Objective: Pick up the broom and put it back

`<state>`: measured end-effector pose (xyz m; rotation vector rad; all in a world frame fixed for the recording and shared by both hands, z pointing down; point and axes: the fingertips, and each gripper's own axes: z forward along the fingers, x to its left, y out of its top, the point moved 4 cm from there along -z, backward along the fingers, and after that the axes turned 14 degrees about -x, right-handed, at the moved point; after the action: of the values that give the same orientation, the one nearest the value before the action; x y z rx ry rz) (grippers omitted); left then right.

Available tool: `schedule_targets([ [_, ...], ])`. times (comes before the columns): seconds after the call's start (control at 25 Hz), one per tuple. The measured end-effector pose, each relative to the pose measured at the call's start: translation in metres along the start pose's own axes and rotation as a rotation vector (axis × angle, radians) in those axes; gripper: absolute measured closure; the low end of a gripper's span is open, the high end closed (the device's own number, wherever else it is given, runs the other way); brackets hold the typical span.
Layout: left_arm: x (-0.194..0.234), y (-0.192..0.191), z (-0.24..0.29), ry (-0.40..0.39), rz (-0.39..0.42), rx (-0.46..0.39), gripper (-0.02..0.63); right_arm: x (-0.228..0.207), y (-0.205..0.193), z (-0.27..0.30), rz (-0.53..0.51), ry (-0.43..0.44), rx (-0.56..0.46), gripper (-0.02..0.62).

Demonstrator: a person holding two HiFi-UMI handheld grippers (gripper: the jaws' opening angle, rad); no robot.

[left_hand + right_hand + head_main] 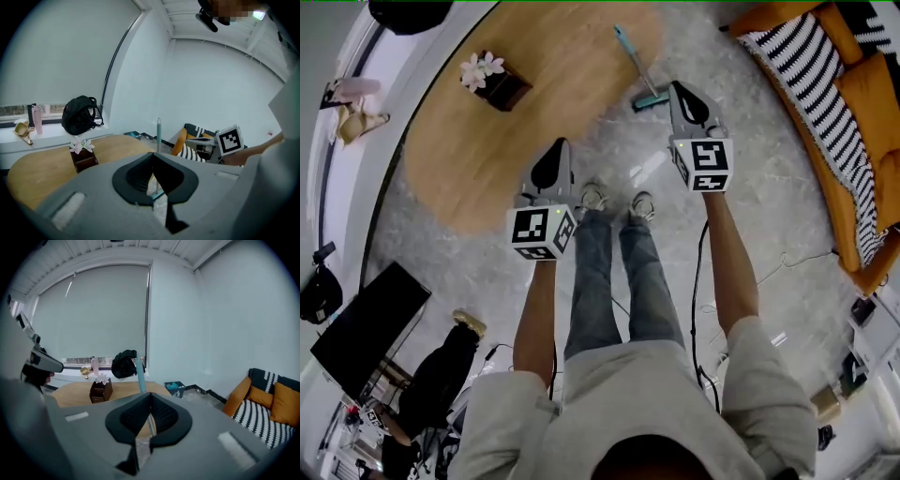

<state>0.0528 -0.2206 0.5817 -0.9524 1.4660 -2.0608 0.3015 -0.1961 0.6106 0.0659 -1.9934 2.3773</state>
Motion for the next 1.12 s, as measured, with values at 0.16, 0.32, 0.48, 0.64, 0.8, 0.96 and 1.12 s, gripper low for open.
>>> schedule_targets([
  [0.16, -0.015, 0.006, 0.001, -0.021, 0.01, -0.006, 0.603, -0.005, 0.006, -0.035, 0.018, -0.038, -0.003, 0.595],
  [0.32, -0.031, 0.025, -0.001, -0.037, 0.026, -0.035, 0.602, -0.006, 0.021, -0.067, 0.011, -0.029, -0.005, 0.595],
  [0.48, -0.046, 0.051, -0.007, -0.048, 0.048, -0.073, 0.602, -0.006, 0.048, -0.096, -0.005, -0.022, -0.026, 0.595],
  [0.64, -0.056, 0.077, -0.007, -0.054, 0.073, -0.112, 0.603, -0.009, 0.077, -0.116, -0.008, -0.045, -0.059, 0.595],
  [0.8, -0.069, 0.109, -0.011, -0.06, 0.091, -0.15, 0.602, -0.013, 0.115, -0.135, 0.005, -0.077, -0.102, 0.595],
  [0.96, -0.083, 0.141, -0.023, -0.06, 0.099, -0.182, 0.603, -0.016, 0.148, -0.155, -0.002, -0.096, -0.127, 0.595],
  [1.12, -0.094, 0.166, -0.038, -0.061, 0.115, -0.198, 0.603, -0.02, 0.18, -0.177, -0.014, -0.111, -0.148, 0.595],
])
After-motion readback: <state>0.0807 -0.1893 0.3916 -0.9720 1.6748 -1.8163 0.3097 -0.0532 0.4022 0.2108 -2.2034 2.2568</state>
